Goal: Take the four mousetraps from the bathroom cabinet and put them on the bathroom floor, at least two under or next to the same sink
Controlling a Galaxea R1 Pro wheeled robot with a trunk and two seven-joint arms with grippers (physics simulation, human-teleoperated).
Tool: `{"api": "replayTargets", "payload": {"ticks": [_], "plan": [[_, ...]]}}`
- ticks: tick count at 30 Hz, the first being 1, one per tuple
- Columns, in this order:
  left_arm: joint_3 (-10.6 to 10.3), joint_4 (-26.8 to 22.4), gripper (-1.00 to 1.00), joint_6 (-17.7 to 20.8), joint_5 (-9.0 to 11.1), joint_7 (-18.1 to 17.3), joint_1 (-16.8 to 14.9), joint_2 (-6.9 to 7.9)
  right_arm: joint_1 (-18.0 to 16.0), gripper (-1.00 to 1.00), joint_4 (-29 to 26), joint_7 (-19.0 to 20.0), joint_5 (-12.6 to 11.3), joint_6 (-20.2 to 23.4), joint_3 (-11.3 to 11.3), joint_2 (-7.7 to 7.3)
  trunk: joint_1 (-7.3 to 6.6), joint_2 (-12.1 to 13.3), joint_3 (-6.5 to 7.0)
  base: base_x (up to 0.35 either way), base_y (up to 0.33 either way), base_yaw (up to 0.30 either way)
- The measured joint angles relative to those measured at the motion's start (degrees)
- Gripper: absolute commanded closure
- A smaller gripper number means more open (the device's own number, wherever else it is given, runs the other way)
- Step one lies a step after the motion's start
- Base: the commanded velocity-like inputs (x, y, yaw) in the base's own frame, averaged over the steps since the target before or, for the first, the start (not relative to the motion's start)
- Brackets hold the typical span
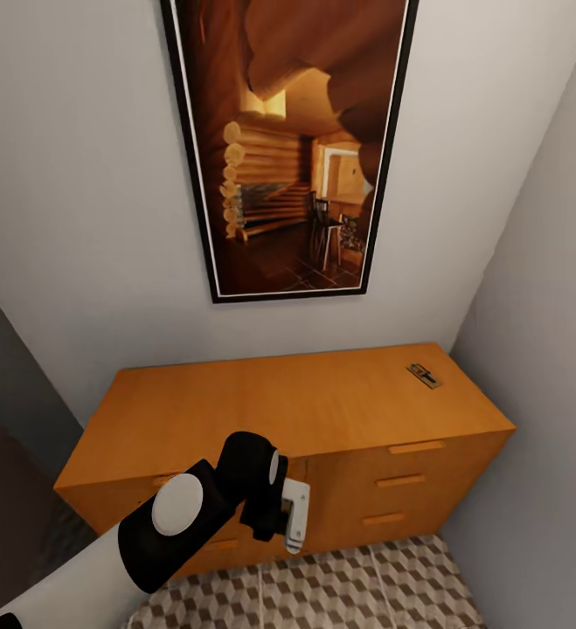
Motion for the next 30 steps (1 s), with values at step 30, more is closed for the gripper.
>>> {"api": "replayTargets", "payload": {"ticks": [30], "plan": [[-3.5,27.9,1.0,-0.3,10.2,26.0,9.5,-0.83,0.0,-1.0,-0.1,-0.1,0.0,-3.7,0.0,-0.07,-0.02,0.0,-0.01,-0.287,-0.017,0.0]]}}
